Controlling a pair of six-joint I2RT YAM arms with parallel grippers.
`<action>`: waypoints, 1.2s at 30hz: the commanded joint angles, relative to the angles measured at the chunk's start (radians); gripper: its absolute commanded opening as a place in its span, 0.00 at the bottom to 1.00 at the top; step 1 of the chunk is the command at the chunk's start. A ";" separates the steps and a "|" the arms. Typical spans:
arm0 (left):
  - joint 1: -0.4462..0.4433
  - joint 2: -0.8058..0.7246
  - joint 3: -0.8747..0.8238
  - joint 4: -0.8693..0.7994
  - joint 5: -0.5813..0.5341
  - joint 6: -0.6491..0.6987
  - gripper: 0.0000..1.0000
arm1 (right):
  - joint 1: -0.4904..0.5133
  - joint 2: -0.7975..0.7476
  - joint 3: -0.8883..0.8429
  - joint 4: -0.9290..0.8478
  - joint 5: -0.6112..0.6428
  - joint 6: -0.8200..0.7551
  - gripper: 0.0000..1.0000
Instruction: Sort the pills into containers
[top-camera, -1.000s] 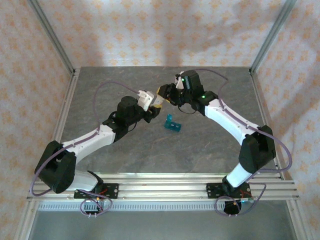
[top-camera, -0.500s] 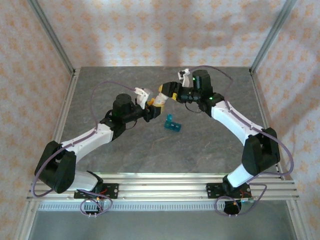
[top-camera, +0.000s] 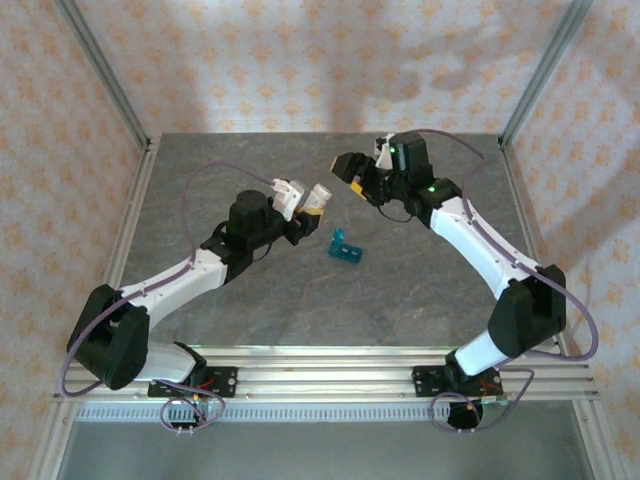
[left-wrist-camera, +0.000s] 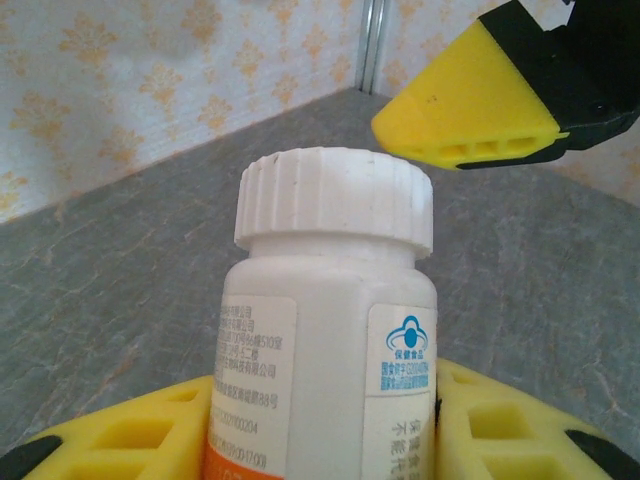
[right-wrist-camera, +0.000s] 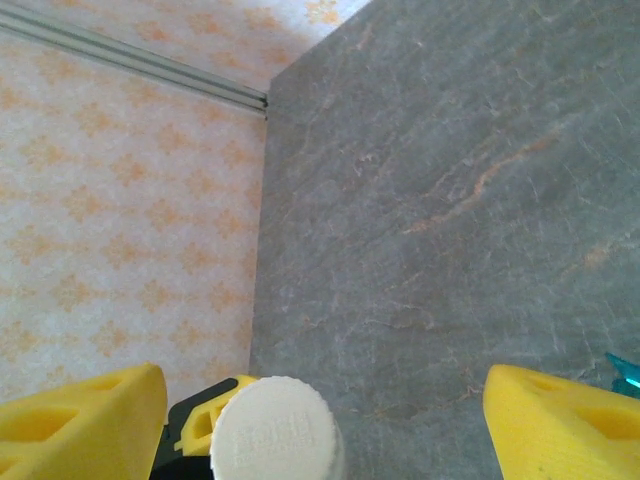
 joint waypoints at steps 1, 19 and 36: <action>-0.012 -0.016 0.021 -0.008 -0.048 0.049 0.00 | 0.034 0.018 0.040 -0.027 0.037 0.047 0.82; -0.036 0.018 0.042 0.004 -0.068 0.053 0.00 | 0.105 0.056 0.062 -0.024 0.037 0.053 0.69; -0.039 0.025 0.057 0.004 -0.071 0.046 0.00 | 0.108 0.028 0.017 -0.005 0.021 0.038 0.43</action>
